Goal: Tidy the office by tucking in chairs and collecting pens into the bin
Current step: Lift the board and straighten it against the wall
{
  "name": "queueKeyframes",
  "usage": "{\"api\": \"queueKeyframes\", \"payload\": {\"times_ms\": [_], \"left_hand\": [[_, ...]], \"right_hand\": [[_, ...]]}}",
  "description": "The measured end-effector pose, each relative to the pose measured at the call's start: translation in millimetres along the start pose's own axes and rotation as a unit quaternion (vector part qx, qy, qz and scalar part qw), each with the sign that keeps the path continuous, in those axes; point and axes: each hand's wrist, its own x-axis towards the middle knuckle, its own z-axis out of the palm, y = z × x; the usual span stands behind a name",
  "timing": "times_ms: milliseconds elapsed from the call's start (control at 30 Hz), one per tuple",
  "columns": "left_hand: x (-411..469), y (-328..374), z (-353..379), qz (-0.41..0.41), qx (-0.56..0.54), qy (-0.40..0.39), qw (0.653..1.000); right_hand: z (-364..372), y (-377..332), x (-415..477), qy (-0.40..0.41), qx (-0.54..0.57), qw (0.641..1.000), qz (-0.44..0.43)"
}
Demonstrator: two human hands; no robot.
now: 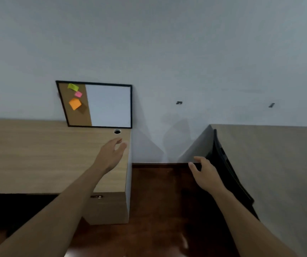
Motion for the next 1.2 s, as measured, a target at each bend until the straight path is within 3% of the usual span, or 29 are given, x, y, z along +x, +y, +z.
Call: {"api": "queueKeyframes", "payload": {"times_ms": [467, 933, 1200], "left_hand": [[102.7, -95.5, -134.1, -0.105, -0.056, 0.093, 0.989], [251.6, -135.8, -179.7, -0.148, -0.088, 0.145, 0.974], [374.4, -173.8, -173.7, -0.204, -0.107, 0.178, 0.957]], "right_hand": [[136.2, -148.2, 147.9, -0.082, 0.018, 0.995, -0.051], [203.2, -230.1, 332.2, -0.140, 0.039, 0.986, -0.082], [246.4, -259.1, 472.2, -0.185, 0.033, 0.982, -0.021]]}}
